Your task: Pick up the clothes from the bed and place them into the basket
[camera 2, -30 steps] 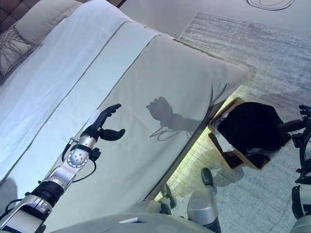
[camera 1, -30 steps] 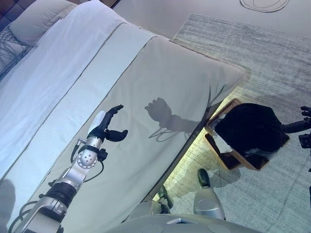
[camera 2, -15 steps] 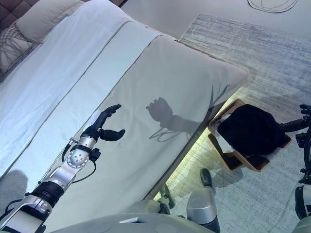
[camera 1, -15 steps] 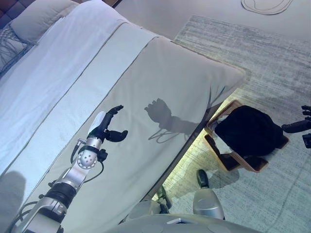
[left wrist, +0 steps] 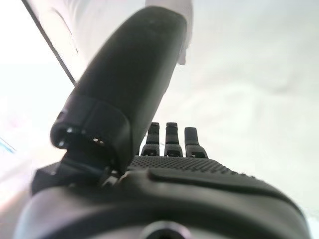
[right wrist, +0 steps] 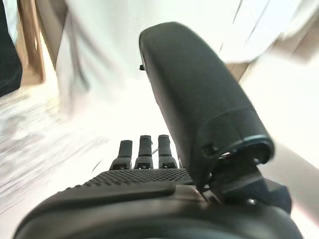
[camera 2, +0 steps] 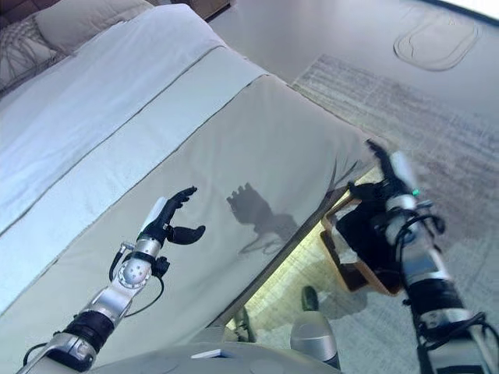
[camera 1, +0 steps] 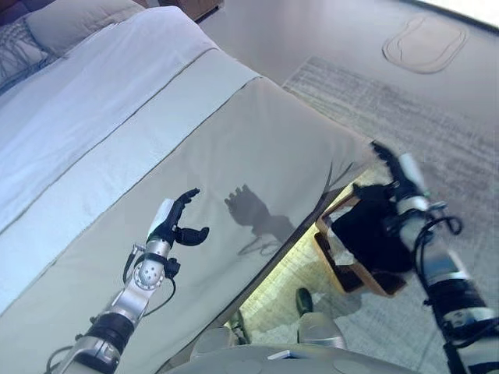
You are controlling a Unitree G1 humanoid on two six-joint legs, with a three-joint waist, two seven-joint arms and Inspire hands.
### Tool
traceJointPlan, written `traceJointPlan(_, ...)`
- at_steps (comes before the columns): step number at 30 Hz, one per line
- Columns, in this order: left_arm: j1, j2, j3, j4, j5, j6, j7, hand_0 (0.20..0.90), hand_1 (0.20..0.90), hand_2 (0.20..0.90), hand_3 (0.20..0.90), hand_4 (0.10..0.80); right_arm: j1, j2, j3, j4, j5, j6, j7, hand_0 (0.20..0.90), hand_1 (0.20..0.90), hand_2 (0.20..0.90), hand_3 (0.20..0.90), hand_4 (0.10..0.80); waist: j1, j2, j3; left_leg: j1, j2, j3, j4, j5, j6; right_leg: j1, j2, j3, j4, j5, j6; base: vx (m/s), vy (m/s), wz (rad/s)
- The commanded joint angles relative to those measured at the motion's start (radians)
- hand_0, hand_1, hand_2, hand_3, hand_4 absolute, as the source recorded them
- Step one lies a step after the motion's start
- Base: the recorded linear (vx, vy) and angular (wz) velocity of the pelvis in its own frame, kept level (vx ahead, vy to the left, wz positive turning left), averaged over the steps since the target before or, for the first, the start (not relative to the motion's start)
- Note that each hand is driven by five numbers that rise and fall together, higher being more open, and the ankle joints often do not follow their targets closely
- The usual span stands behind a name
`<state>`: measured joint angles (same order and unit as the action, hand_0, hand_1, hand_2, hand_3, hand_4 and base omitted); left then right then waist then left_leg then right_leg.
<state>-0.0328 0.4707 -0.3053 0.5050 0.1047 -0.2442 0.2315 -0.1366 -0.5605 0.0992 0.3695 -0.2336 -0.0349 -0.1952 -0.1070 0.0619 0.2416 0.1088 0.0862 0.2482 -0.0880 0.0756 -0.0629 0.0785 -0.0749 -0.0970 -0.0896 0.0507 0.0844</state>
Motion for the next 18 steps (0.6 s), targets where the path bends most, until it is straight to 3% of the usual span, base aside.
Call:
traceJointPlan(1,0.025,0.023,0.123,-0.012,0.035,-0.068,0.043,0.900,0.900,0.900,0.900,0.800,0.025,-0.037,-0.016,-0.129,-0.086,-0.093,-0.096,0.900,0.900,0.900,0.900,0.800,0.030,-0.017,-0.103,0.008,0.022,-0.041,0.049,-0.085,-0.008,-0.043,-0.030,-0.059,0.095,-0.049,0.008,0.088,0.064,0.17)
traceJointPlan(8,0.093,0.052,0.194,-0.077,-0.012,-0.047,-0.008,0.900,0.900,0.900,0.900,0.800,0.076,-0.047,0.018,-0.225,-0.154,-0.106,-0.117,0.900,0.900,0.900,0.900,0.800,0.085,-0.039,-0.114,0.004,0.015,-0.084,0.034,-0.076,-0.003,-0.008,-0.033,-0.104,0.094,-0.067,0.011,0.044,0.039,0.22)
traceJointPlan(18,0.116,-0.012,0.195,-0.042,-0.104,-0.015,-0.063,0.900,0.900,0.900,0.900,0.800,0.059,-0.039,0.090,-0.219,-0.163,-0.062,-0.032,0.900,0.900,0.900,0.900,0.800,0.153,-0.068,-0.139,0.002,0.007,-0.139,0.031,-0.068,-0.008,0.042,-0.031,-0.157,0.098,-0.086,0.004,0.044,0.039,0.19)
